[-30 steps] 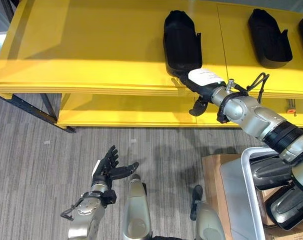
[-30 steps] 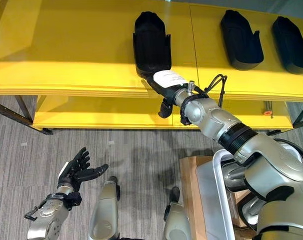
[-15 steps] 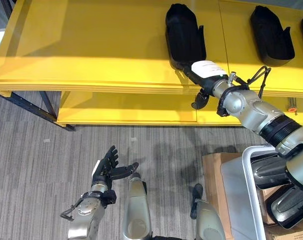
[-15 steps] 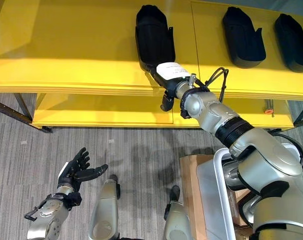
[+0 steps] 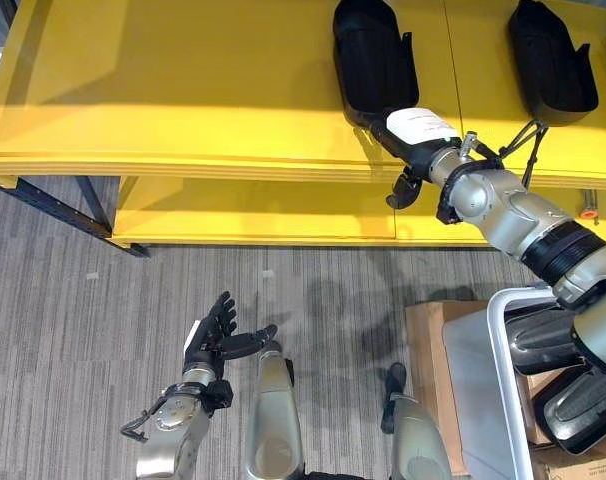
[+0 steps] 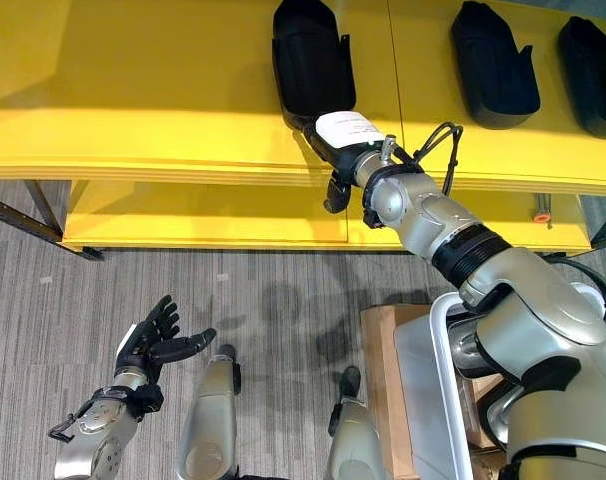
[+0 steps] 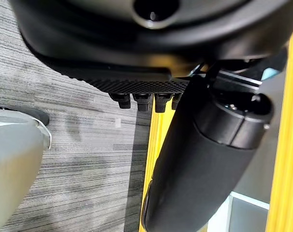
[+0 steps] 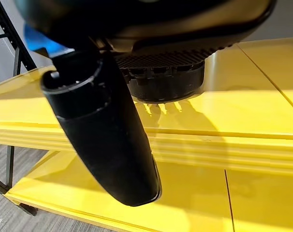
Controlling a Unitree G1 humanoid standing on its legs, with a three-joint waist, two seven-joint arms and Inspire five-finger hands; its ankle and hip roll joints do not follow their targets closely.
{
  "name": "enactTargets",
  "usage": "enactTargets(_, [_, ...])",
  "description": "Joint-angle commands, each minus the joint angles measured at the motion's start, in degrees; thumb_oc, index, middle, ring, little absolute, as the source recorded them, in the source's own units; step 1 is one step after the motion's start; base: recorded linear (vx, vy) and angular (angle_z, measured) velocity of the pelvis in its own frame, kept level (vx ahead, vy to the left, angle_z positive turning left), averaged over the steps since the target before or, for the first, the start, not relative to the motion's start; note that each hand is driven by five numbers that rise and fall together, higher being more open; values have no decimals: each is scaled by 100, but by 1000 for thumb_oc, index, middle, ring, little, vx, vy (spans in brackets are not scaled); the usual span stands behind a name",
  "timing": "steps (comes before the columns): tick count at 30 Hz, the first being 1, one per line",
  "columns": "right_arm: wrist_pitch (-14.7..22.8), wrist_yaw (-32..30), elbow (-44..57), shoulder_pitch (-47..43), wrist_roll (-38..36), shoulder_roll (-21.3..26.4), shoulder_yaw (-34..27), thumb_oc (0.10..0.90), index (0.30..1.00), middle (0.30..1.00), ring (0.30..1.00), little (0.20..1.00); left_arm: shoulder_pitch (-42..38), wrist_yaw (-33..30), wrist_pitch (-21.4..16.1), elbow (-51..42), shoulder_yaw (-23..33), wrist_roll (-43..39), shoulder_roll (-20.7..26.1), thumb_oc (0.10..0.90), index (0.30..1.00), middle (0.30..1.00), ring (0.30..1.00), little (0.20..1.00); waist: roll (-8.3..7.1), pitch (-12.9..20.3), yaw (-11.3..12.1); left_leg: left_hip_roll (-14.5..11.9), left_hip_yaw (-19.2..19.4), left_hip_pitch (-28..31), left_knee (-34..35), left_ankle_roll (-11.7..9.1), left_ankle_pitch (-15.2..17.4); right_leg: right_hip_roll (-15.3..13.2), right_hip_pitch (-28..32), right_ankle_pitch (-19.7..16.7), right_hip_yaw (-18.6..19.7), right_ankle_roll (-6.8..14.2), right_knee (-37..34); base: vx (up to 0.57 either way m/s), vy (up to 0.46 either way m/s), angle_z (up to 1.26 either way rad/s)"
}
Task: Move parts from the plastic box to the shelf.
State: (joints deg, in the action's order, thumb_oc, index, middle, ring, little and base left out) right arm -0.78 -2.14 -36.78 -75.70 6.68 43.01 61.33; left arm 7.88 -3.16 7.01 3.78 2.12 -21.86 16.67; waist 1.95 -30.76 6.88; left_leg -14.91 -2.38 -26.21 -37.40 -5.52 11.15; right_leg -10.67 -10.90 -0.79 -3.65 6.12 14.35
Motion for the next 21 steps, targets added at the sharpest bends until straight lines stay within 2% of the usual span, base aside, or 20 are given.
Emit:
enactTargets(1, [57, -332, -177, -1127, 21, 5, 44, 900, 1000, 1000, 1000, 1000, 374, -23, -526, -886, 144, -43, -193, 900, 1000, 1000, 1000, 1000, 226, 96, 85, -589, -287, 535, 1140, -190, -1518, -167, 24, -864, 391, -258, 552, 0, 0, 0])
enactTargets(21, [111, -419, -567, -1807, 145, -266, 640, 900, 1000, 1000, 1000, 1000, 364, -127, -572, -937, 162, -113, -244, 900, 1000, 1000, 1000, 1000, 259, 96, 156, -558, -338, 293, 987, -193, -1496, -147, -149, -897, 421, -266, 636, 0, 1, 0])
